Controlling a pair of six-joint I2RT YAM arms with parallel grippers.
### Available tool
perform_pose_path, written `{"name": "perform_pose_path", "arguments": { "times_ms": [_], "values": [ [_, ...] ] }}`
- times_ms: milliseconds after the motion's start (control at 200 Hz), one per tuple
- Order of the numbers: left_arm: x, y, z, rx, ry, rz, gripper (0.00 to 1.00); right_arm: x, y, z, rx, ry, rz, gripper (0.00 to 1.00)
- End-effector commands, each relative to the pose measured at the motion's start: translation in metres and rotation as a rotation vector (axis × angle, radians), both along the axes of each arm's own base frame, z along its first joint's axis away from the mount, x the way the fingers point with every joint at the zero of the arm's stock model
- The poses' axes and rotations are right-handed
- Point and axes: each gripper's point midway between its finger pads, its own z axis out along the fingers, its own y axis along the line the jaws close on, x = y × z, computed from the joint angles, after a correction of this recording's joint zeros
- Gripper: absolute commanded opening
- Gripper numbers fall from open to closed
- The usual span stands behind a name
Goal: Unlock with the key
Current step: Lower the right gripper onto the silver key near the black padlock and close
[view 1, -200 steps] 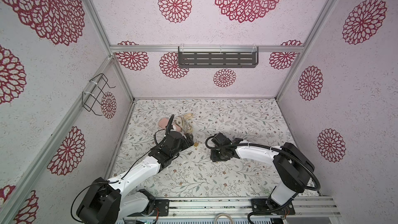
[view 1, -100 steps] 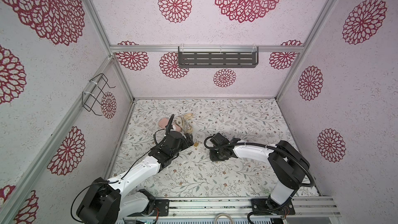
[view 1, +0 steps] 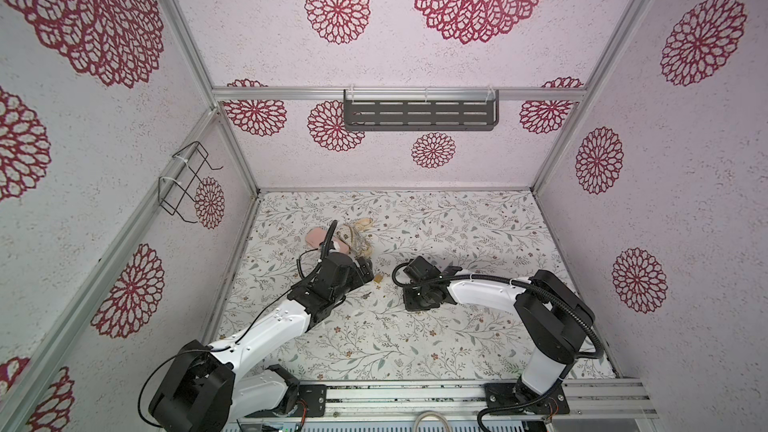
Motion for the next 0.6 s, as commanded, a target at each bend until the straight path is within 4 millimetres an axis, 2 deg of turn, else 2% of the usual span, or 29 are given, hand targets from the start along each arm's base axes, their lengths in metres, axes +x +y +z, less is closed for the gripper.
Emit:
{"name": "perform_pose_path", "arguments": {
  "times_ms": [0,420,595],
  "values": [
    [0.006,-0.004,0.01,-0.016,-0.017,0.005,0.98,0.005,0.006,0.006,-0.006,-0.022,0.014,0.15],
    [0.005,-0.009,0.015,-0.075,0.007,0.012,0.97,0.015,0.009,0.028,-0.028,-0.096,0.099,0.04],
    [0.006,-0.011,0.024,-0.171,0.033,0.019,0.98,0.022,0.013,0.057,-0.004,-0.173,0.14,0.02]
  ]
}}
